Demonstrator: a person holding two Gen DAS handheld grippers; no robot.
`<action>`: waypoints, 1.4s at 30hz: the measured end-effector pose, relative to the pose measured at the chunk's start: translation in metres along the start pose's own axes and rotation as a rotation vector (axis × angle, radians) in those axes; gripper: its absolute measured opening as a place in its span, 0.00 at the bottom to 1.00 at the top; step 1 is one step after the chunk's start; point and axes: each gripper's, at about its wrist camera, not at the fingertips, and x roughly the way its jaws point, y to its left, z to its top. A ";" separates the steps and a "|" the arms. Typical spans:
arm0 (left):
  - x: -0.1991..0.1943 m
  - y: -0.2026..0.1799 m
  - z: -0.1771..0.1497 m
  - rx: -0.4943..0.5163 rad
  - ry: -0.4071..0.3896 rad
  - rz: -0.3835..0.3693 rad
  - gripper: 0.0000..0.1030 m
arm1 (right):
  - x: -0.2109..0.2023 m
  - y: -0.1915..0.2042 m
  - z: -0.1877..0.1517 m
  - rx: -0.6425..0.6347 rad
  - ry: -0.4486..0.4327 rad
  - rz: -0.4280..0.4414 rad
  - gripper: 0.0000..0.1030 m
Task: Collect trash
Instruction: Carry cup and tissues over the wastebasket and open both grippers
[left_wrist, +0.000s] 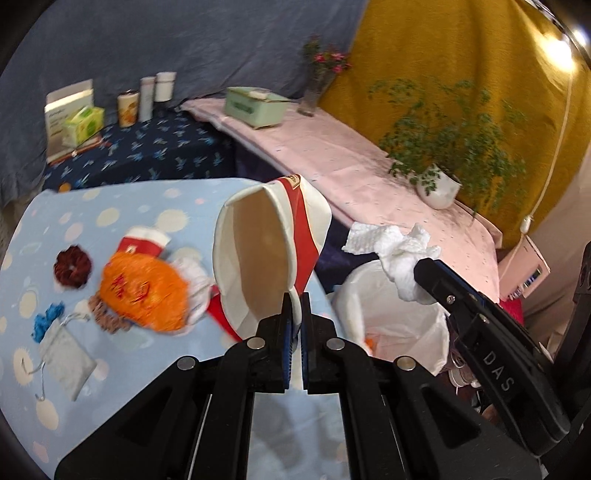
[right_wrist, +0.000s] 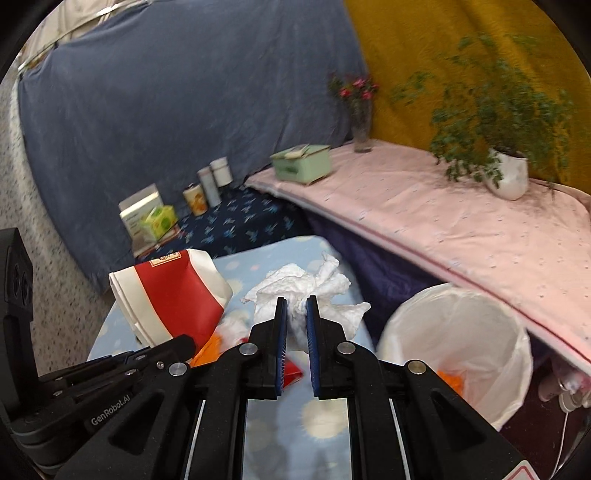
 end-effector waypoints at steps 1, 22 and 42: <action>0.002 -0.008 0.001 0.013 -0.001 -0.008 0.03 | -0.003 -0.008 0.002 0.011 -0.007 -0.011 0.10; 0.063 -0.140 -0.003 0.208 0.106 -0.183 0.03 | -0.027 -0.138 -0.010 0.208 -0.029 -0.179 0.10; 0.086 -0.151 -0.003 0.234 0.113 -0.156 0.40 | -0.019 -0.159 -0.009 0.232 -0.030 -0.224 0.26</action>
